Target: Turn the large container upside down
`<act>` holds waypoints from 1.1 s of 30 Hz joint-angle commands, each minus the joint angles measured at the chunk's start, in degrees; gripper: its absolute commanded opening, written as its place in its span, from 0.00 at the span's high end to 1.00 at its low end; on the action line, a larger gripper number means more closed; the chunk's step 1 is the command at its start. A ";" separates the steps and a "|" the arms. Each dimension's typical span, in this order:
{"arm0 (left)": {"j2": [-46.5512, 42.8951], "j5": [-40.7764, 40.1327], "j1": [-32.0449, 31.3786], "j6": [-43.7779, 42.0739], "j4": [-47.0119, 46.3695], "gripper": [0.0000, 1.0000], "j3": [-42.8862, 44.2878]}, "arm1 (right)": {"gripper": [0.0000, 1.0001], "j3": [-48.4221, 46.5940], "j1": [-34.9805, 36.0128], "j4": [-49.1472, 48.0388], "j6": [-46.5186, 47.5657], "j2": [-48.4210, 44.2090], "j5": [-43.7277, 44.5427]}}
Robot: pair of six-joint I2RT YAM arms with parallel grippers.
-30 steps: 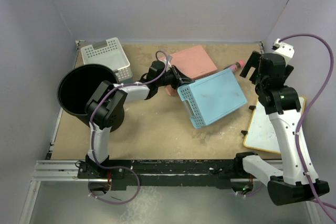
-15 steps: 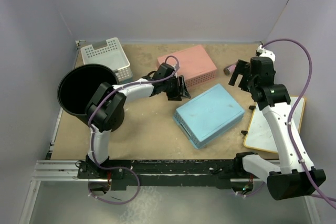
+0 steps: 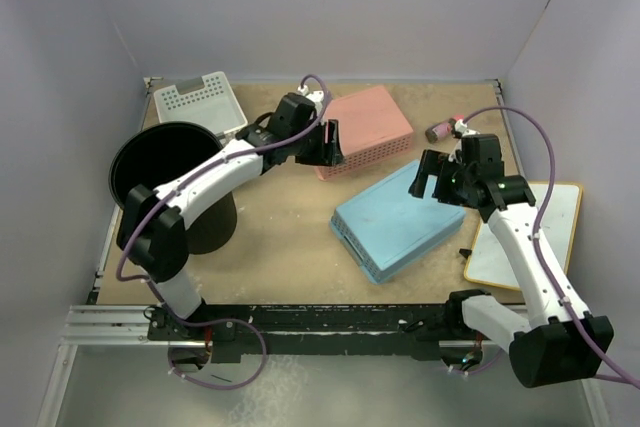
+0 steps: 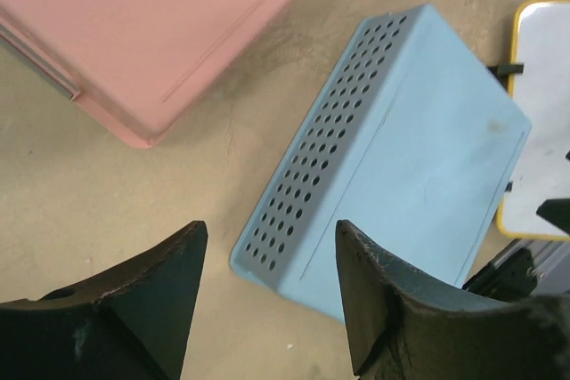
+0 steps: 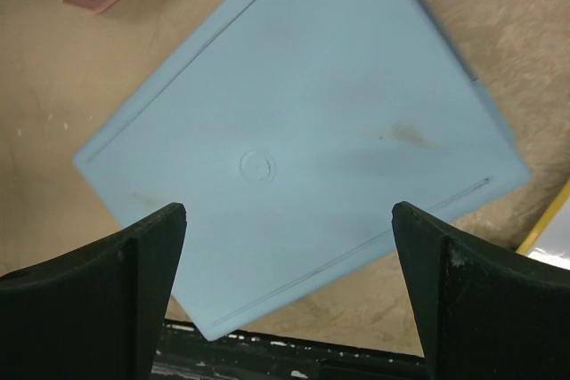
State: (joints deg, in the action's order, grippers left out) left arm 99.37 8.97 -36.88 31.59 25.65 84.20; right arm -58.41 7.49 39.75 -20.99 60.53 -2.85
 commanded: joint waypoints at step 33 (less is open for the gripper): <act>10.70 8.37 -12.16 -2.85 -20.81 0.45 -8.93 | 0.00 11.55 -0.02 -19.19 -18.19 6.34 -1.92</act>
State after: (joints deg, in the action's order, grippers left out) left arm 107.13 20.01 -49.21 29.02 10.41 66.48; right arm -43.42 7.38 32.36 -40.40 64.84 -1.10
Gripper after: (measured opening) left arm 0.553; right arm 0.998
